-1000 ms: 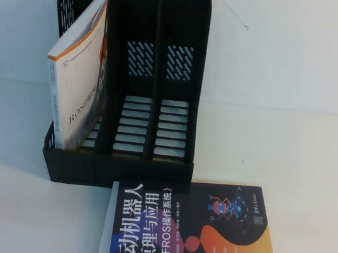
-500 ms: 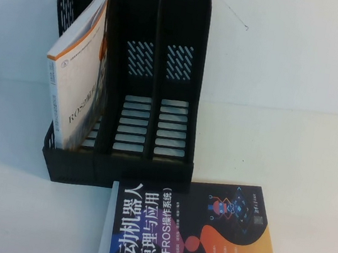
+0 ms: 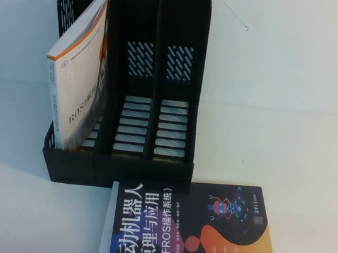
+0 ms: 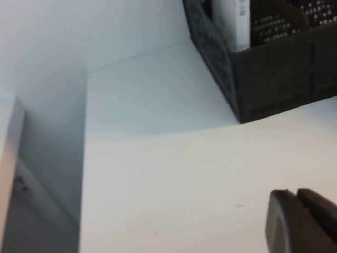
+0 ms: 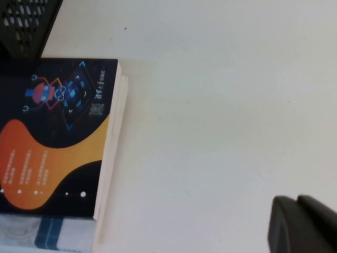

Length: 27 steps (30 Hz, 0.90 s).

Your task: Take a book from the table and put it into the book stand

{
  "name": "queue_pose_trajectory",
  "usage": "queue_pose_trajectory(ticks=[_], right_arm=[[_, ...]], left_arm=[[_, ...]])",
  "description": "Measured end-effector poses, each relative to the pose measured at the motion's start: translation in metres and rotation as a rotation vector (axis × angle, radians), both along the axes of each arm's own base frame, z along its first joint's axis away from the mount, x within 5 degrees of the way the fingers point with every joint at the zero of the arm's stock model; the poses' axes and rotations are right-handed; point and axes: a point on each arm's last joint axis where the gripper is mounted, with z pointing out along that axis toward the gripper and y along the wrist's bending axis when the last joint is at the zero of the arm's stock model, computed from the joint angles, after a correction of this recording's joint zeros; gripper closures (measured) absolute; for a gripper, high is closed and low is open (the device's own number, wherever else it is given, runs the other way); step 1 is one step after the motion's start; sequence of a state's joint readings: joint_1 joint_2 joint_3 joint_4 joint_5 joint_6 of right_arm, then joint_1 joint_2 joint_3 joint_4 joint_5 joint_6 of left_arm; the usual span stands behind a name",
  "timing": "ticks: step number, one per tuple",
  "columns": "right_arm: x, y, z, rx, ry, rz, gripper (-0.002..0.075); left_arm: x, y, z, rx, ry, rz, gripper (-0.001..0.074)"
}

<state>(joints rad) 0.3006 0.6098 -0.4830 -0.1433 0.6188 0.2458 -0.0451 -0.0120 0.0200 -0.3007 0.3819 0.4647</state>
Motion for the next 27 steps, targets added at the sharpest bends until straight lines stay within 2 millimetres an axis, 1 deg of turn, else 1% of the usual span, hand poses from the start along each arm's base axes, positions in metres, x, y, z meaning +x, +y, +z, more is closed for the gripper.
queue_pose_trajectory(ticks=[3,9,27], right_arm=[[0.0,0.0,0.0,0.0,0.0,0.0,0.0727],[0.0,0.0,0.0,0.0,0.0,0.0,0.0727],[0.0,0.0,0.0,0.0,0.0,0.0,0.0727]], left_arm=[[0.0007,0.0037,-0.0004,0.005,-0.003,0.041,0.0736],[0.0012,0.0096,-0.0004,-0.049,0.003,0.132,0.0736],[0.0013,0.0102,-0.0004,-0.056,0.004,0.141,0.0736]])
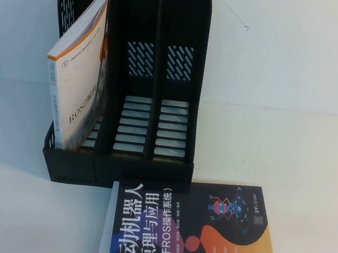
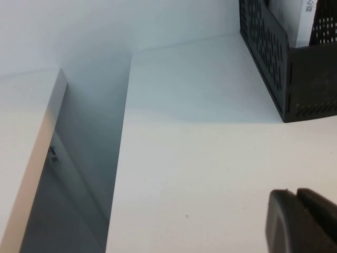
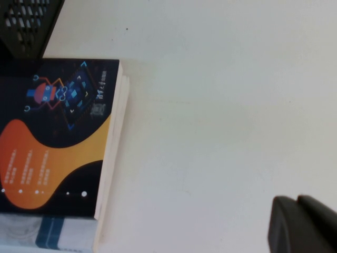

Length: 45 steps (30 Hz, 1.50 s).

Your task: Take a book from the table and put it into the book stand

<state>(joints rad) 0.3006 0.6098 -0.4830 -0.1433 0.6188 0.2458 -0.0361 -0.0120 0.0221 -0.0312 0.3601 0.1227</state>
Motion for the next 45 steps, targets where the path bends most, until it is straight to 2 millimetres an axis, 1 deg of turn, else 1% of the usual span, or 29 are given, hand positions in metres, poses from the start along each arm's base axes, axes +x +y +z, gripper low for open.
queue_pose_trajectory(ticks=[12,16,19,23,26,30,32,37,41,45], right_arm=[[-0.001,0.0,-0.002,0.0,-0.006,0.002,0.0727],[-0.008,-0.003,-0.017,0.03,-0.058,-0.018,0.0727],[-0.016,-0.007,-0.03,0.119,-0.115,-0.088,0.0727],[-0.029,-0.015,-0.055,0.181,-0.214,-0.15,0.0727],[-0.039,-0.02,-0.069,0.175,-0.297,-0.174,0.0727],[-0.05,-0.025,-0.084,0.113,-0.408,-0.184,0.0727],[-0.053,-0.026,-0.091,0.114,-0.438,-0.203,0.0727],[-0.056,-0.028,-0.1,0.085,-0.374,-0.231,0.0727],[-0.056,-0.028,-0.101,0.006,-0.375,-0.185,0.0727],[-0.056,-0.028,-0.101,-0.015,-0.377,-0.173,0.0727]], left_arm=[[0.0,0.0,0.0,-0.001,0.0,0.0,0.0736],[0.0,0.0,0.0,-0.004,0.0,0.001,0.0736],[0.0,0.0,0.0,-0.004,0.0,0.001,0.0736],[0.0,0.0,0.0,-0.004,0.0,0.001,0.0736],[0.0,0.0,0.0,-0.004,0.0,0.001,0.0736],[0.0,0.0,0.0,-0.004,0.0,0.001,0.0737],[0.0,0.0,0.0,-0.004,0.0,0.001,0.0737],[0.0,0.0,0.0,-0.004,0.0,0.001,0.0737],[0.0,0.0,0.0,-0.006,0.0,0.001,0.0738],[0.0,0.0,0.0,-0.006,0.0,0.001,0.0738]])
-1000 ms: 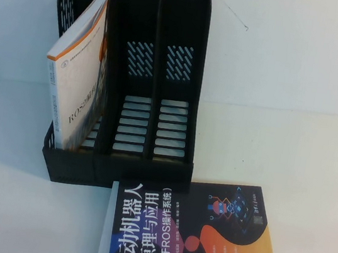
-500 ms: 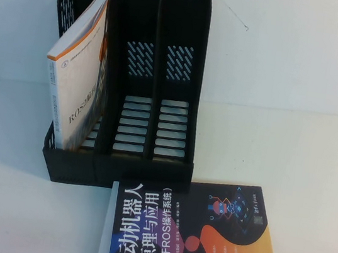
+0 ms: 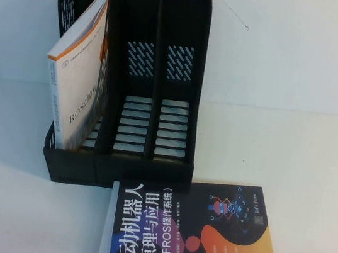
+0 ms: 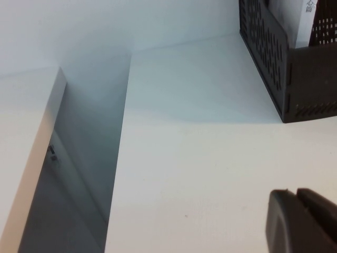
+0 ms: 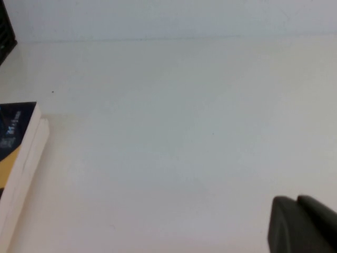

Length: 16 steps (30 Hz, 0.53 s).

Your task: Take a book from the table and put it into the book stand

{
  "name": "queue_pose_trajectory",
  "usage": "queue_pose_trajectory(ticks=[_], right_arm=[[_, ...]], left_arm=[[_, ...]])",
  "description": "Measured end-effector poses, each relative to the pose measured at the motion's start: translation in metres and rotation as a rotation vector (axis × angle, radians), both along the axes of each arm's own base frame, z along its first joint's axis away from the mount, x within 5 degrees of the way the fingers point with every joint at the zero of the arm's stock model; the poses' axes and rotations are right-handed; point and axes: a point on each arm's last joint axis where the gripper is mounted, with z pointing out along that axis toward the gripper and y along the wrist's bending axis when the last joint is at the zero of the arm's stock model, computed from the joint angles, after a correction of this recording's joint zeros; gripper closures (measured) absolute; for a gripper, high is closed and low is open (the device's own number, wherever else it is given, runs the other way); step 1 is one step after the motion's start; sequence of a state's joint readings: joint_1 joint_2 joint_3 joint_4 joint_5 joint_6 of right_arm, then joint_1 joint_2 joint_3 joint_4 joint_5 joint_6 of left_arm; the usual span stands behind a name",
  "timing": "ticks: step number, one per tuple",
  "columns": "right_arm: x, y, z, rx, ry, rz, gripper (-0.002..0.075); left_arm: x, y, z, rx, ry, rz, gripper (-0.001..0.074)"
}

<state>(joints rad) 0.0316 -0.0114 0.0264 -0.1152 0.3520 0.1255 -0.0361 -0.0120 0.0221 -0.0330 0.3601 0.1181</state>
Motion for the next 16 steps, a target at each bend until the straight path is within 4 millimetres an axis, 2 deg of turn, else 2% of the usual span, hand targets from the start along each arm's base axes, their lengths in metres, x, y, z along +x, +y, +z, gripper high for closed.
queue_pose_trajectory(ticks=[16], right_arm=[[0.0,0.0,0.0,-0.005,0.0,0.002,0.0727]], left_arm=[[0.0,0.0,0.0,0.0,0.0,0.0,0.0738]])
